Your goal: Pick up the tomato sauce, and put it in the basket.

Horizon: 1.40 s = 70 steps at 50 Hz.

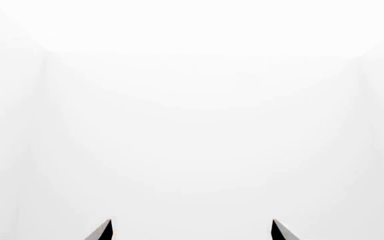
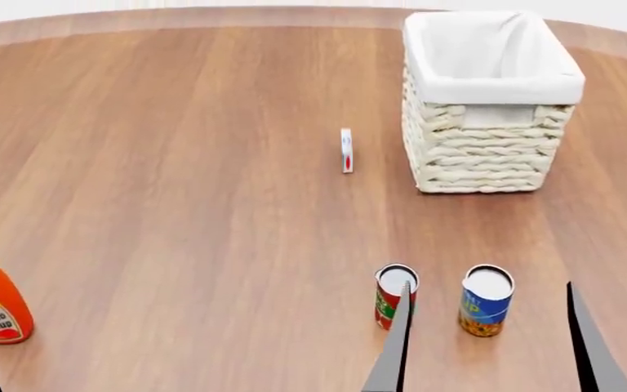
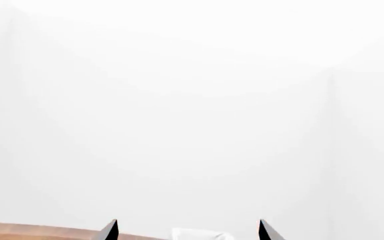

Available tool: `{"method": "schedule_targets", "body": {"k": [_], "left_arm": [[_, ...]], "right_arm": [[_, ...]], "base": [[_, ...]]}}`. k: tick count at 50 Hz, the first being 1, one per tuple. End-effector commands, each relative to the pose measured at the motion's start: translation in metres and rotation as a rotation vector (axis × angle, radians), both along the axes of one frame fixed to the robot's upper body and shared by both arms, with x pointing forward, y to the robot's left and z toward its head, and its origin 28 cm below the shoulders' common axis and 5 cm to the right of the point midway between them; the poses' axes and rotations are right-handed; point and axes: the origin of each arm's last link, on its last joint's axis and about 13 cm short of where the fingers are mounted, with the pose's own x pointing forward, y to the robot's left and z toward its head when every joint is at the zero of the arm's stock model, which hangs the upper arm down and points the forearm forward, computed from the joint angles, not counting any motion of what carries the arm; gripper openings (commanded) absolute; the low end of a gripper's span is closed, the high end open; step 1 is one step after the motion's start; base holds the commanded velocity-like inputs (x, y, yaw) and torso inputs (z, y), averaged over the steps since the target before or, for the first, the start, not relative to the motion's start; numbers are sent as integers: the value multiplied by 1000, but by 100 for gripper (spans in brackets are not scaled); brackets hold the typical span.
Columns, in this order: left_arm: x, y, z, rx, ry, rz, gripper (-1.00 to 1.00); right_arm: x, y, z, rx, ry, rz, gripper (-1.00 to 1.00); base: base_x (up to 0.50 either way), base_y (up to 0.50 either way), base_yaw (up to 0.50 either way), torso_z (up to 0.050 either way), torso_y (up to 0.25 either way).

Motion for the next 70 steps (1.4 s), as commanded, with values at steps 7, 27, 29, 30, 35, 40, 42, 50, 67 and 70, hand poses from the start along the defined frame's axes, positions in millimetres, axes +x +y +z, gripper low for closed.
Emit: {"method": "schedule_targets", "body": {"k": [7,27,29,30,35,40,42,50,67,70], "left_arm": [[-1,0,-2,6,-3,9,100],[0,1,-1,9,-9,23,100],[0,1,-1,9,-10,22,100],[0,1,-1,9,-9,21,100],[1,0,0,10,-10,16,100],[2,0,-1,11,-6,15,100],[2,0,-1,12,-5,14,100],[3,-2,-2,13,-2,2,100],[2,-3,-2,13,-1,-4,100],[2,-2,-3,13,1,-2,100]], "right_arm": [[-1,-1,3,31,6,9,100],[-1,0,5,38,13,40,100],[-2,0,5,39,13,44,100],[-2,0,5,37,14,46,100],[-2,-1,5,38,15,45,100],[0,-1,4,44,19,53,100],[0,-1,5,46,15,52,100],[-1,-2,3,46,20,43,100],[-3,-3,4,52,15,42,100],[-3,-2,3,54,17,39,100]], "base": [[196,0,0,0,0],[197,0,0,0,0],[195,0,0,0,0],[195,0,0,0,0],[195,0,0,0,0],[197,0,0,0,0],[195,0,0,0,0],[197,0,0,0,0],[196,0,0,0,0],[197,0,0,0,0]]}}
